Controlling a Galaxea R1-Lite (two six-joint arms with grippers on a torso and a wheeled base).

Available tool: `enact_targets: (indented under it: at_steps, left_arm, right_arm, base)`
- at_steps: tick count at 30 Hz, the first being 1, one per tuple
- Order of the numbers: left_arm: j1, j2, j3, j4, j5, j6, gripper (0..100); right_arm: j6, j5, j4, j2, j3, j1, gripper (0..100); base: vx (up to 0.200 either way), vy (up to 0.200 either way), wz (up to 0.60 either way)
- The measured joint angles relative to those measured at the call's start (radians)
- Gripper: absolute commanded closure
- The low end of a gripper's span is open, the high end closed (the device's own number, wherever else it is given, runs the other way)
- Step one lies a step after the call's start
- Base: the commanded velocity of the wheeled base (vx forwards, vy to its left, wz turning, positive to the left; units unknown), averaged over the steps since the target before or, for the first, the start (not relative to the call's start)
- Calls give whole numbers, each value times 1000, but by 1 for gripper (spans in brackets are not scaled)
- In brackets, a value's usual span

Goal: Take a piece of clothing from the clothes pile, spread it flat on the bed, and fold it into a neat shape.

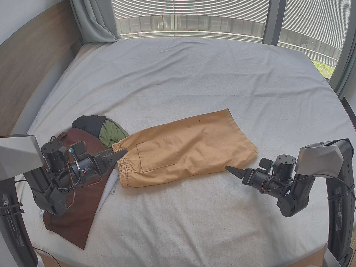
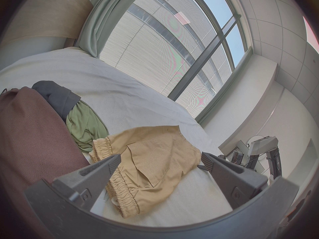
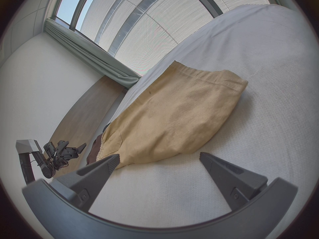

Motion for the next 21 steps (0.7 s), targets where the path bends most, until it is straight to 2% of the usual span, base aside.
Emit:
enact_targets:
  at_steps: [5,13,21]
  left_arm:
    - [0,1,0,0,0,0,0]
    - [0,1,0,0,0,0,0]
    - [-1,2,0,0,0,0,0]
  right_arm:
    - [3,-11,0,23,-35,11,0]
    - [11,-89,-3,93,-150,50,0]
    - [96,-129,-6,153,-276,87,0]
  base:
    - [0,0,0]
    - [0,0,0]
    - [0,0,0]
